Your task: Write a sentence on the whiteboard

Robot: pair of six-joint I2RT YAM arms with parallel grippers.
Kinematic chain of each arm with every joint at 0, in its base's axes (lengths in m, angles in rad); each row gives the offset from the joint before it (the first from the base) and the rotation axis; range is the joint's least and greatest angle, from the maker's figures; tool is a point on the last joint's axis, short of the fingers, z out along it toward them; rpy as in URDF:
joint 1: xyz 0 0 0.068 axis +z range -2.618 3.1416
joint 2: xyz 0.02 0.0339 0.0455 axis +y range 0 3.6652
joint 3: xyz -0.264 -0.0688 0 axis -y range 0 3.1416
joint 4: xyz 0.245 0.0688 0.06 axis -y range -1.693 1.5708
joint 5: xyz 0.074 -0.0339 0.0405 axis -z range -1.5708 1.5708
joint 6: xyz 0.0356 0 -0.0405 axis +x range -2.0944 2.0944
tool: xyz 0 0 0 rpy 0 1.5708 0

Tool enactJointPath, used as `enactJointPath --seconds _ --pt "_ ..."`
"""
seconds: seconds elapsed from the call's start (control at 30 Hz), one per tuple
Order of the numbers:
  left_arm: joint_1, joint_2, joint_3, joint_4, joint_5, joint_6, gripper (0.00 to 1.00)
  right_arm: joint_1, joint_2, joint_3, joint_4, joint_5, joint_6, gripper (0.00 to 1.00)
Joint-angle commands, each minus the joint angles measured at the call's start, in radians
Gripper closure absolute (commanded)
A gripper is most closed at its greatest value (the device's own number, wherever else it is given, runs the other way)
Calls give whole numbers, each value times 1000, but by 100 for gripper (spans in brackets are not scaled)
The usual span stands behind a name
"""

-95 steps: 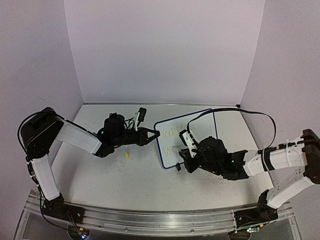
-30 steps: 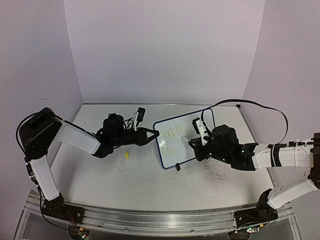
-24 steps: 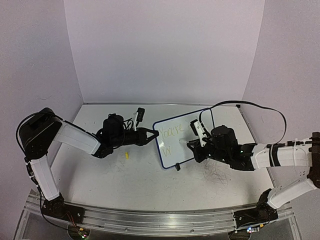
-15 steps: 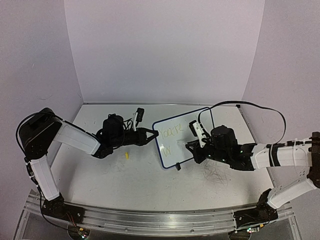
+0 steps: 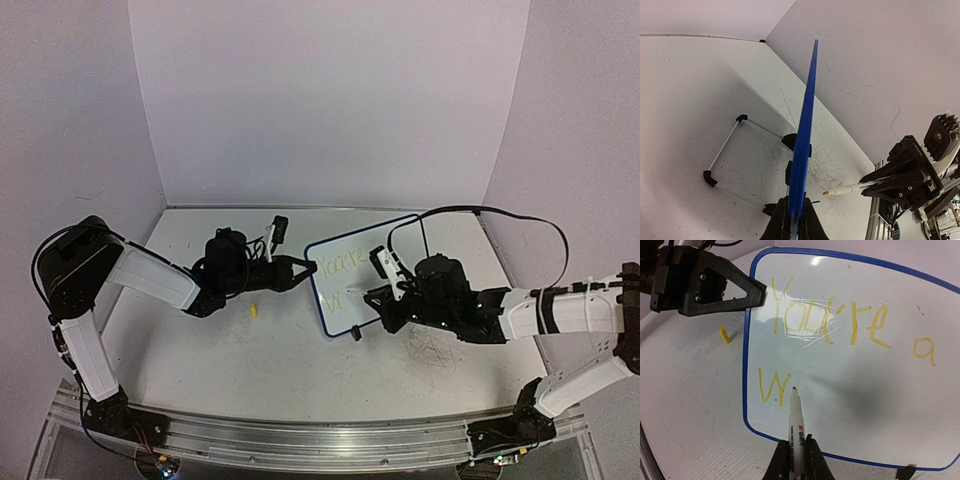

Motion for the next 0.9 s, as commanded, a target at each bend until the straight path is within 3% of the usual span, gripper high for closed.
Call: enactJointPath --seconds 0.0,0.43,0.87 --pt "8 -1 30 -17 -35 -37 100 3 35 59 -5 99 11 100" --pt "8 -8 26 -29 -34 -25 100 27 39 35 55 51 -3 100" --pt "8 -10 27 -31 -31 -26 100 27 77 63 32 113 10 100"
